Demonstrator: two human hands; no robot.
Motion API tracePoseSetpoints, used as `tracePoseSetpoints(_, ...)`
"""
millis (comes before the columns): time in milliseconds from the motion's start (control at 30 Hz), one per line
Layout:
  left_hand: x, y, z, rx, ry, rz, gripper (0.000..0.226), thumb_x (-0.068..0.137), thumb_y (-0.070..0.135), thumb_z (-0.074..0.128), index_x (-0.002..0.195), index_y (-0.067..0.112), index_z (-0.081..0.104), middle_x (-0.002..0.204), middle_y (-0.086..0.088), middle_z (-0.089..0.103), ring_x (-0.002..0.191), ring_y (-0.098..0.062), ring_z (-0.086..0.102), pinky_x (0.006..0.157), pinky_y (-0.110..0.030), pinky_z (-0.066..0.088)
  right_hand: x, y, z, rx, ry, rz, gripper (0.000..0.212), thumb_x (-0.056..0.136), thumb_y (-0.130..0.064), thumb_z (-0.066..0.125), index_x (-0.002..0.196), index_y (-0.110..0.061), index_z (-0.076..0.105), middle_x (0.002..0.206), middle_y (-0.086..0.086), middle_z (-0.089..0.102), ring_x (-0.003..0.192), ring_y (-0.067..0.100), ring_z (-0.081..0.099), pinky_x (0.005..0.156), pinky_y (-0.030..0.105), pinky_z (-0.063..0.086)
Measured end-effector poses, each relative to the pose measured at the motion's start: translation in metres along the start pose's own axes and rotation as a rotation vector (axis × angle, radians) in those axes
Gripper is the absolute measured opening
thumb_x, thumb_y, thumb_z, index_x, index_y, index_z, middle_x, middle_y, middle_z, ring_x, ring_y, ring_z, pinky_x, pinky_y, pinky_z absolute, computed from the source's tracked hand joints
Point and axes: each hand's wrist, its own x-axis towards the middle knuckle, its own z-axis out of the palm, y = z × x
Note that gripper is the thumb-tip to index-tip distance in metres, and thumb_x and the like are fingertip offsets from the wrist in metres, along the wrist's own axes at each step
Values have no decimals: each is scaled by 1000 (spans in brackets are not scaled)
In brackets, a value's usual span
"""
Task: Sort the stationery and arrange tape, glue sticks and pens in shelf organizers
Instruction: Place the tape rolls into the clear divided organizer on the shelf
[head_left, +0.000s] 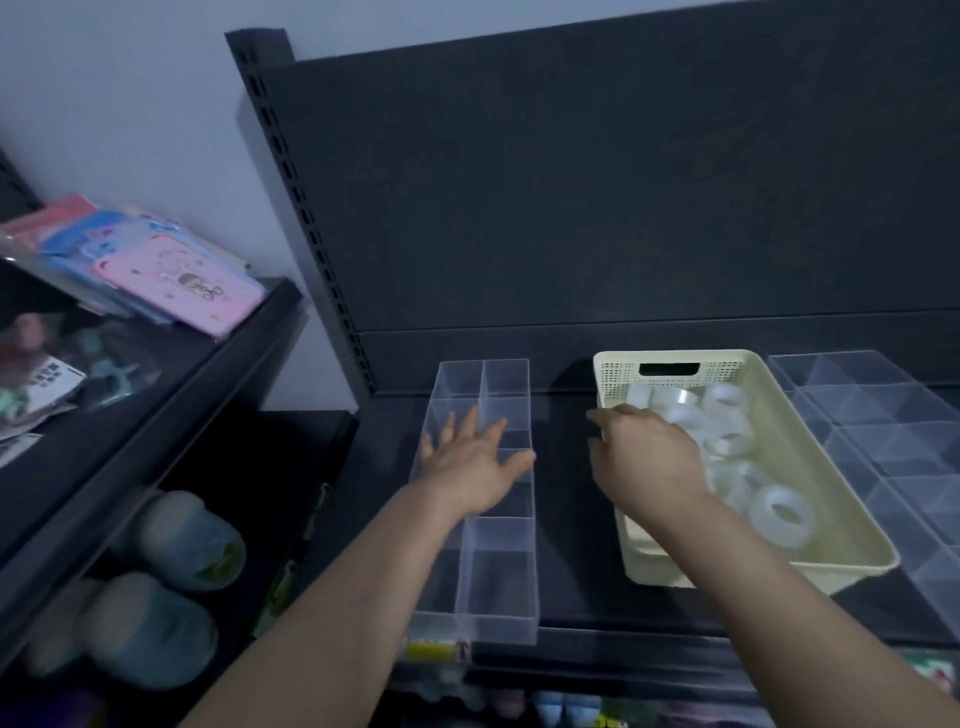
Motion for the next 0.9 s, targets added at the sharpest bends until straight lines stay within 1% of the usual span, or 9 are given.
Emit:
tracePoseSetpoints(133,6,3,-18,-28,90,92,67,94,58,37,151,28,18,161,-3,-3,147,-25,-6,116,-52,10,0,-6,2,45,52,126,35,91,-22,43,121,-31,59,106,-3,68,94,23,63,65,30,41)
tracePoseSetpoints(200,11,9,-29,-49,179,210,56,97,48,42,146,24,31,158,-5,15,145,-25,9,114,-47,20,-4,-1,0,89,76,193,35,92,-22,44,121,-32,60,105,-4,69,94,23,64,66,31,45)
tracePoseSetpoints(300,18,29,-35,-140,286,372,41,96,35,49,135,21,49,142,-1,45,131,-22,33,105,-38,36,-13,17,-7,115,103,282,35,92,-20,45,120,-32,62,107,-5,69,94,22,64,68,32,48)
tracePoseSetpoints(400,21,56,-30,-205,285,477,32,94,29,54,124,23,58,125,1,59,119,-20,44,95,-34,41,-29,43,-15,70,116,343,33,92,-19,46,118,-30,64,107,-6,70,92,20,64,70,33,49)
tracePoseSetpoints(567,28,99,-19,-178,283,591,28,91,25,56,118,24,63,119,6,64,115,-17,46,89,-30,42,-49,85,-26,25,145,478,31,92,-20,49,114,-35,65,104,-7,69,90,19,63,56,26,35)
tracePoseSetpoints(633,33,114,-17,-124,284,612,28,92,26,55,119,25,63,121,6,63,117,-18,44,90,-31,41,-54,96,-26,30,147,494,32,91,-18,50,114,-34,66,105,-5,69,91,19,63,55,26,36)
tracePoseSetpoints(767,47,141,-14,-18,261,565,23,94,27,50,113,22,62,115,2,64,116,-23,44,86,-34,42,-53,106,-26,78,123,443,30,90,-20,53,115,-32,65,109,-5,68,99,17,61,70,30,49)
tracePoseSetpoints(833,55,153,-10,80,265,518,16,95,29,47,97,18,59,108,-2,63,114,-25,44,78,-34,39,-53,109,-26,102,106,394,29,90,-23,55,114,-34,65,109,-5,67,101,17,60,77,32,50)
tracePoseSetpoints(900,63,165,-6,179,255,480,20,96,31,47,98,17,61,106,-2,63,114,-25,44,72,-32,34,-51,110,-25,122,107,364,28,89,-24,55,114,-35,65,110,-7,67,102,17,59,80,32,50)
